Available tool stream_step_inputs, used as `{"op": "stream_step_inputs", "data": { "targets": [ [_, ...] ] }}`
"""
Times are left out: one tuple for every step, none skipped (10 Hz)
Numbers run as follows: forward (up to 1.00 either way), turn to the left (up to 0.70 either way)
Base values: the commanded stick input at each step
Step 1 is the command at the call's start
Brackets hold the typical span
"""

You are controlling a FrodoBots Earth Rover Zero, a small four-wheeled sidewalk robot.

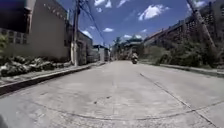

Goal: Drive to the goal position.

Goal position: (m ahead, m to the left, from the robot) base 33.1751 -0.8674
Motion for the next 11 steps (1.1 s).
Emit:
{"op": "stream_step_inputs", "data": {
  "targets": [
    [1.0, 0.0],
    [1.0, 0.0],
    [1.0, 0.0],
    [1.0, 0.0],
    [1.0, 0.0],
    [1.0, 0.0],
    [1.0, 0.0],
    [1.0, 0.0],
    [1.0, 0.0],
    [1.0, 0.0],
    [1.0, 0.01]
  ]
}}
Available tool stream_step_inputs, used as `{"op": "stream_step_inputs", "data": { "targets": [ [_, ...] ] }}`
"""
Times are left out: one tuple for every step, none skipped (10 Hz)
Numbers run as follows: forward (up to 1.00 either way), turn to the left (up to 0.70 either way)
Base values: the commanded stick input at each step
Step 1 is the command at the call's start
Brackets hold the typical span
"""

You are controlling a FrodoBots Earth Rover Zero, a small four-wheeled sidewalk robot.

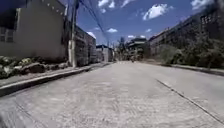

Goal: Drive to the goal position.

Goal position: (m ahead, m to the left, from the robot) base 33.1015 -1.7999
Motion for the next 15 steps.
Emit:
{"op": "stream_step_inputs", "data": {
  "targets": [
    [1.0, 0.06],
    [1.0, -0.27],
    [1.0, -0.4],
    [1.0, -0.4],
    [1.0, -0.4],
    [1.0, -0.4],
    [1.0, -0.4],
    [1.0, -0.39],
    [1.0, -0.28],
    [1.0, -0.03],
    [1.0, 0.0],
    [1.0, 0.0],
    [1.0, 0.0],
    [1.0, 0.0],
    [1.0, 0.0]
  ]
}}
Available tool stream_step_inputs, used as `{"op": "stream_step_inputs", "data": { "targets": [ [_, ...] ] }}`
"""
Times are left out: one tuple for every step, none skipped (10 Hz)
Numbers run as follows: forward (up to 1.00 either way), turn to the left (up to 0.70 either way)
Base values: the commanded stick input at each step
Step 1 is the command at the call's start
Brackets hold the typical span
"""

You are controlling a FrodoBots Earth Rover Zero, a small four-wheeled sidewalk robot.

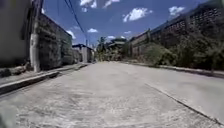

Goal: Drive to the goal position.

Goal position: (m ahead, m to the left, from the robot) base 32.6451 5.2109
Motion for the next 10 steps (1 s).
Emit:
{"op": "stream_step_inputs", "data": {
  "targets": [
    [1.0, 0.0],
    [1.0, 0.0],
    [1.0, 0.0],
    [1.0, 0.0],
    [1.0, 0.0],
    [1.0, 0.0],
    [1.0, 0.0],
    [1.0, 0.0],
    [1.0, 0.0],
    [1.0, 0.0]
  ]
}}
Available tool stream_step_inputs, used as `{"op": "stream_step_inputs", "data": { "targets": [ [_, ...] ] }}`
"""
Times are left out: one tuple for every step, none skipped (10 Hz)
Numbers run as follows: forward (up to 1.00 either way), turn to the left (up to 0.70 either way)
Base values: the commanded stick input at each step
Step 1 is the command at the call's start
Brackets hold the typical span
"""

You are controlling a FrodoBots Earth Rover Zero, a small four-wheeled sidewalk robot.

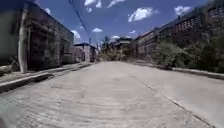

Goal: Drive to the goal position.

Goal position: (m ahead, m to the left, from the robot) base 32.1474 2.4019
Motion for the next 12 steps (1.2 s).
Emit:
{"op": "stream_step_inputs", "data": {
  "targets": [
    [1.0, 0.0],
    [1.0, 0.0],
    [1.0, 0.0],
    [1.0, 0.0],
    [1.0, 0.0],
    [1.0, 0.0],
    [1.0, 0.0],
    [1.0, 0.0],
    [1.0, 0.0],
    [1.0, 0.0],
    [1.0, 0.0],
    [1.0, 0.0]
  ]
}}
